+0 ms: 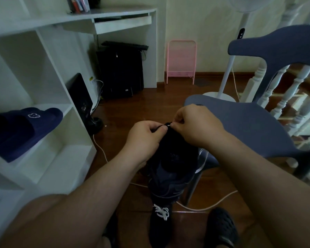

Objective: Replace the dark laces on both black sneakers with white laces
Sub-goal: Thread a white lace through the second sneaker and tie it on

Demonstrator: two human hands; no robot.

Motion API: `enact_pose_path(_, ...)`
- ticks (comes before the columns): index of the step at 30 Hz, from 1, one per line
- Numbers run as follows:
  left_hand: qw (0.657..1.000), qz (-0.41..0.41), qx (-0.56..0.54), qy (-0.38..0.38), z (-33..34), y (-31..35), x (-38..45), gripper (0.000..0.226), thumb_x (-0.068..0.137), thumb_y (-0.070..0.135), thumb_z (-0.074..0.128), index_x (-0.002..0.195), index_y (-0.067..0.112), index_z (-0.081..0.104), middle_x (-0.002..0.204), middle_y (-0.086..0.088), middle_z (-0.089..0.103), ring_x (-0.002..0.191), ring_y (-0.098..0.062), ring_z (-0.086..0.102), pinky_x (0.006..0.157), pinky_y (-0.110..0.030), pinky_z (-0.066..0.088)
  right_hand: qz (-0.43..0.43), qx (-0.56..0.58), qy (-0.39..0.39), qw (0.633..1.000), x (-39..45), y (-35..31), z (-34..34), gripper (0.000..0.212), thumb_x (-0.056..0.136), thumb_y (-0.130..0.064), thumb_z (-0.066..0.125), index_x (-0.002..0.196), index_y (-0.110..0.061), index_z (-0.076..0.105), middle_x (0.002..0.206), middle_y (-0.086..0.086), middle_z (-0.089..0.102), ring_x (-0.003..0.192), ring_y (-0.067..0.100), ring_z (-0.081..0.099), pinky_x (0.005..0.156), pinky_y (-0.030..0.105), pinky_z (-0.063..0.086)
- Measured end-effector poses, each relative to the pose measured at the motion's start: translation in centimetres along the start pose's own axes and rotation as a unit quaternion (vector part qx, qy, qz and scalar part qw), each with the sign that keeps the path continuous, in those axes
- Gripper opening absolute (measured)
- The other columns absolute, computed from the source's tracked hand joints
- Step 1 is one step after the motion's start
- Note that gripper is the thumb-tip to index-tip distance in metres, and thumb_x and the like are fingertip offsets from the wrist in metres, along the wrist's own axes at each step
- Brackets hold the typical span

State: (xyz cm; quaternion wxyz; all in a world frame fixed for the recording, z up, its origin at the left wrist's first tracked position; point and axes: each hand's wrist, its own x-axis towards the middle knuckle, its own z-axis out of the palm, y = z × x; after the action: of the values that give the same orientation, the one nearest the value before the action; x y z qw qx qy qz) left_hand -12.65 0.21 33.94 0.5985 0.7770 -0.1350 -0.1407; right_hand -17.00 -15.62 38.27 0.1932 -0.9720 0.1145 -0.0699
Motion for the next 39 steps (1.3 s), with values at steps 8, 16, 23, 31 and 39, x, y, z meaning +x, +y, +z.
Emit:
enact_pose_path(8,0.993,0.027,0.092,0.066,0.1,0.0,-0.2,0.015,0.090,0.027,0.082,0.088,0.034,0.068,0.085,0.004,0.074,0.075,-0.014,0.074,0.066,-0.044,0.066,0.041,0.041,0.024,0.998,-0.2,-0.9,0.8,0.020,0.099,-0.046,0.061,0.084,-0.034,0.068,0.091,-0.013,0.067,0.094,0.017,0.061,0.086,0.046,0.036)
enact_pose_path(16,0.993,0.086,0.054,0.062,0.7,-0.3,-1.1,0.054,0.094,0.004,0.070,0.107,0.054,0.057,0.110,0.022,0.065,0.099,0.001,0.064,0.078,-0.028,0.059,-0.004,0.103,0.124,0.987,-0.9,-1.2,0.7,0.030,0.087,-0.042,0.079,0.085,-0.032,0.050,0.083,-0.015,0.061,0.085,0.009,0.055,0.082,0.041,0.033)
enact_pose_path(23,0.993,0.006,-0.098,0.061,1.3,-0.6,-0.3,0.058,0.099,-0.004,0.061,0.123,0.047,0.074,0.119,0.018,0.073,0.110,-0.007,0.070,0.091,-0.035,0.063,-0.021,0.089,0.104,0.990,-0.8,-1.1,1.6,0.016,0.095,-0.032,0.069,0.099,-0.044,0.060,0.106,-0.016,0.068,0.111,0.017,0.059,0.089,0.043,0.037)
enact_pose_path(31,0.959,-0.013,-0.229,0.169,-0.7,0.5,0.9,0.061,0.096,-0.014,0.057,0.136,0.031,0.067,0.118,0.014,0.072,0.111,-0.007,0.070,0.099,-0.033,0.059,-0.018,0.049,0.168,0.984,-0.8,-0.1,1.3,0.021,0.087,-0.030,0.069,0.092,-0.025,0.049,0.100,-0.001,0.043,0.095,0.021,0.043,0.073,0.037,0.042)
enact_pose_path(39,0.966,-0.006,-0.253,0.057,0.5,1.0,-0.4,0.044,0.090,0.001,0.078,0.128,0.022,0.072,0.112,0.006,0.079,0.099,-0.001,0.075,0.081,-0.017,0.060,0.017,0.055,0.147,0.987,0.7,2.8,3.0,0.026,0.107,-0.026,0.042,0.093,-0.016,0.061,0.077,0.003,0.061,0.072,0.029,0.058,0.060,0.036,0.037)
